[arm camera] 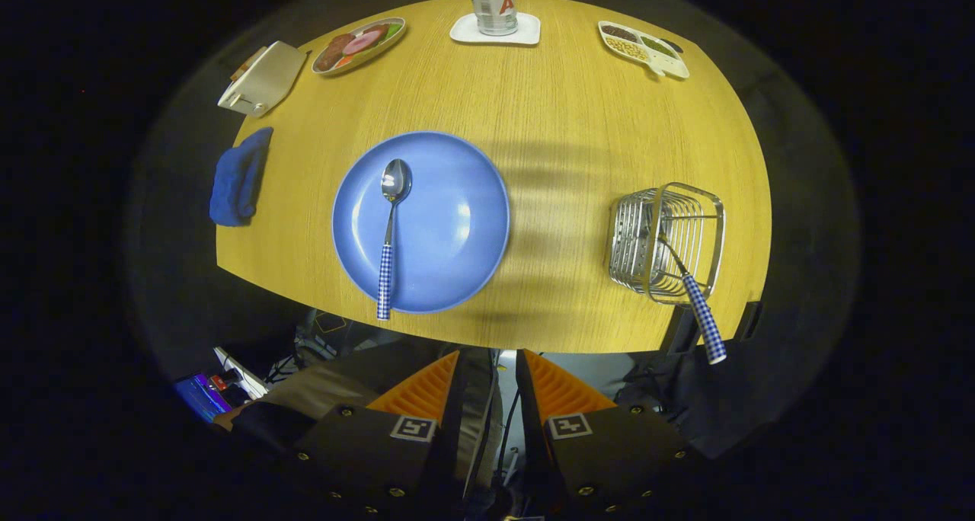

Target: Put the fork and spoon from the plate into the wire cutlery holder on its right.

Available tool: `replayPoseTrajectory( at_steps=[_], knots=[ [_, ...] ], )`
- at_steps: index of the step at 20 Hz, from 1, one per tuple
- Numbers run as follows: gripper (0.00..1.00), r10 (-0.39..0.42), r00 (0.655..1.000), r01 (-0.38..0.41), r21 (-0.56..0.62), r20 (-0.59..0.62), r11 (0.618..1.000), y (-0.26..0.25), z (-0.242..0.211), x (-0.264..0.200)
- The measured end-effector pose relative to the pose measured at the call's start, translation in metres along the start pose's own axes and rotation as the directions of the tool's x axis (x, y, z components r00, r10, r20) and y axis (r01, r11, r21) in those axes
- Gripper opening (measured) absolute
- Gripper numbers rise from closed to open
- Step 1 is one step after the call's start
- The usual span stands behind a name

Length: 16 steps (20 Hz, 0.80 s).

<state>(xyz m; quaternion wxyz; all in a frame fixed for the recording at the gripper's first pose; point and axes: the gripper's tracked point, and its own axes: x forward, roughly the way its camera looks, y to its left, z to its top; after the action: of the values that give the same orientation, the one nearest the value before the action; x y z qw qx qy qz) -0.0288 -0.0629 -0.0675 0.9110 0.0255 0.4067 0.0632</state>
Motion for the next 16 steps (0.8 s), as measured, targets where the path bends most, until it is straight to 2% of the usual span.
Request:
replayPoseTrajectory(
  at_steps=[12,16],
  knots=[
    [0.39,0.031,0.999,-0.029,-0.077,0.031,0.997,0.076,0.017,0.02],
    [0.39,0.072,0.997,-0.069,-0.082,0.039,0.994,0.095,0.022,0.028]
  ],
)
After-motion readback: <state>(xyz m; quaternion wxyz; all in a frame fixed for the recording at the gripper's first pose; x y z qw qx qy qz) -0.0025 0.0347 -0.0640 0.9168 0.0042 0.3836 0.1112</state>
